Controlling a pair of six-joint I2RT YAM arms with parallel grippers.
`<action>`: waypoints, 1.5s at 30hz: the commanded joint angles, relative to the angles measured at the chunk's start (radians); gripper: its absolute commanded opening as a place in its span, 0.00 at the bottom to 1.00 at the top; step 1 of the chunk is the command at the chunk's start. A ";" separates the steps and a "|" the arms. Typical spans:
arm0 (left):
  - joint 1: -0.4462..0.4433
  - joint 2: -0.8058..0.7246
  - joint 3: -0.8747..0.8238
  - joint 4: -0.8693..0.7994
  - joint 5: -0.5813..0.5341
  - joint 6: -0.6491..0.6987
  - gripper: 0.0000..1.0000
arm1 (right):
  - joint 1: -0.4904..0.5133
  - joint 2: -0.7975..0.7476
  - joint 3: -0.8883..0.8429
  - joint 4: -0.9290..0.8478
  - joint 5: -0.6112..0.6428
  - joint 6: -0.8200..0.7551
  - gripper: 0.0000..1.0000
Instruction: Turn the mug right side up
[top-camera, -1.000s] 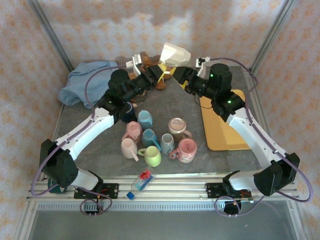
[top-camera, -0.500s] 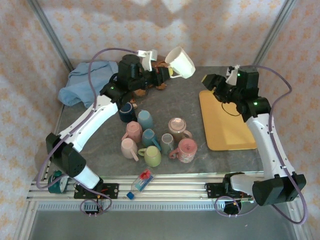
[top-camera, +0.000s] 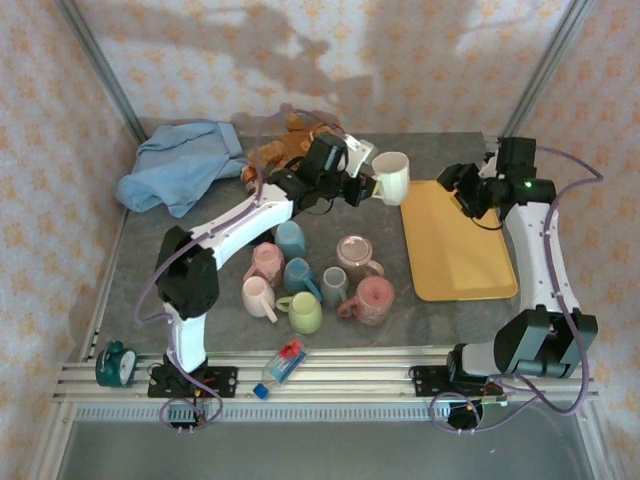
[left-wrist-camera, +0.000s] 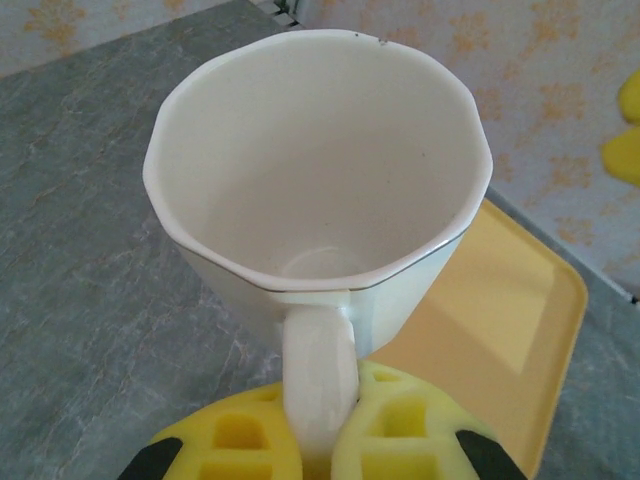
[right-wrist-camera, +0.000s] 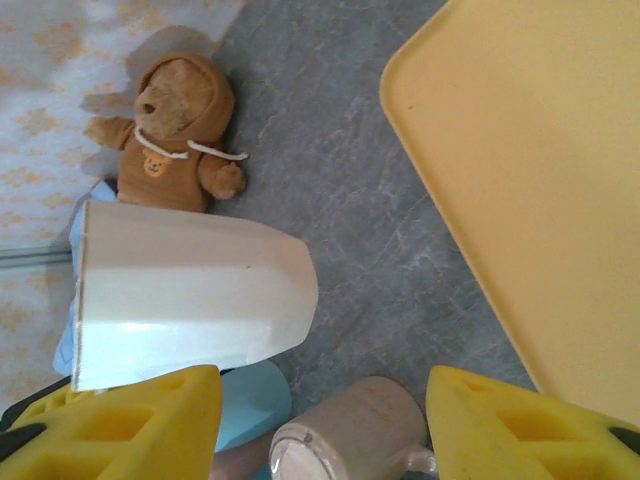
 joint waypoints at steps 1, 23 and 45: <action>-0.019 0.048 0.117 0.182 -0.039 0.085 0.00 | -0.015 0.016 0.001 -0.011 0.022 -0.023 0.55; -0.053 0.499 0.517 0.269 -0.137 0.244 0.00 | -0.173 0.064 -0.090 -0.010 -0.015 -0.051 0.55; -0.067 0.625 0.626 0.201 -0.184 0.233 0.04 | -0.176 0.098 -0.107 -0.004 -0.013 -0.078 0.56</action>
